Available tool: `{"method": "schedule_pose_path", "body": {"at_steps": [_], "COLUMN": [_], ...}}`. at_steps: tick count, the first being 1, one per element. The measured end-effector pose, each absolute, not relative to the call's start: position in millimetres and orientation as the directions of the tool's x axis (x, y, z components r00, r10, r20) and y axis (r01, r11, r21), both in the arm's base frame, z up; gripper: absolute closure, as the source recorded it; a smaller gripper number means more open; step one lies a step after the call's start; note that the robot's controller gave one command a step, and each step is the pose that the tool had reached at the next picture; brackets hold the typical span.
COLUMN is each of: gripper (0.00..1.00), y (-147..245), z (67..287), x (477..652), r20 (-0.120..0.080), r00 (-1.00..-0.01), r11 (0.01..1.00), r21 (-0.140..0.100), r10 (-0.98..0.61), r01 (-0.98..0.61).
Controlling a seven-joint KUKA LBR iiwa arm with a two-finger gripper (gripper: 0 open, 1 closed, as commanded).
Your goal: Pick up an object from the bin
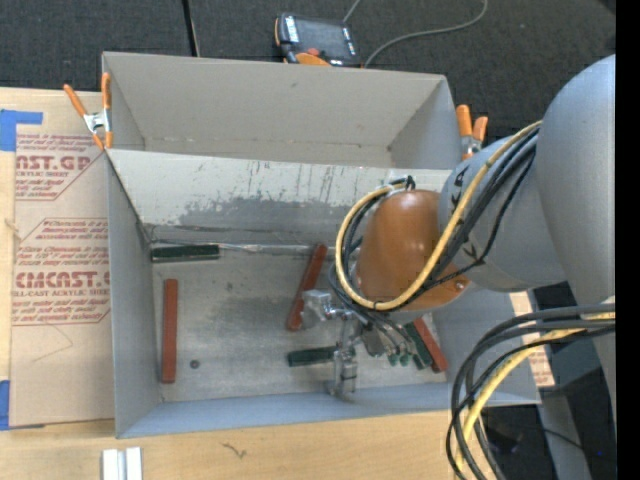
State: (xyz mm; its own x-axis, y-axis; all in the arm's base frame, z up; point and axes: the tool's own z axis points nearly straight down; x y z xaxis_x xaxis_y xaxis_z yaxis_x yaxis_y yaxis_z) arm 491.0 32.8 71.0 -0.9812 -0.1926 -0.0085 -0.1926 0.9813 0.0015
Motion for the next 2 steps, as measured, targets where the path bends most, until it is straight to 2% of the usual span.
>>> {"method": "schedule_pose_path", "body": {"at_steps": [1,2], "gripper": [1.00,1.00], "y": [32.3,33.3], "z": [70.2,154.3], "x": [489.0,490.8], "r20": [0.000,-0.008], "r00": [-0.981,-0.981], "r11": [0.981,0.981], "r21": [0.001,-0.001], "r10": [-0.194,-0.195], "r01": [-0.194,-0.195]}}
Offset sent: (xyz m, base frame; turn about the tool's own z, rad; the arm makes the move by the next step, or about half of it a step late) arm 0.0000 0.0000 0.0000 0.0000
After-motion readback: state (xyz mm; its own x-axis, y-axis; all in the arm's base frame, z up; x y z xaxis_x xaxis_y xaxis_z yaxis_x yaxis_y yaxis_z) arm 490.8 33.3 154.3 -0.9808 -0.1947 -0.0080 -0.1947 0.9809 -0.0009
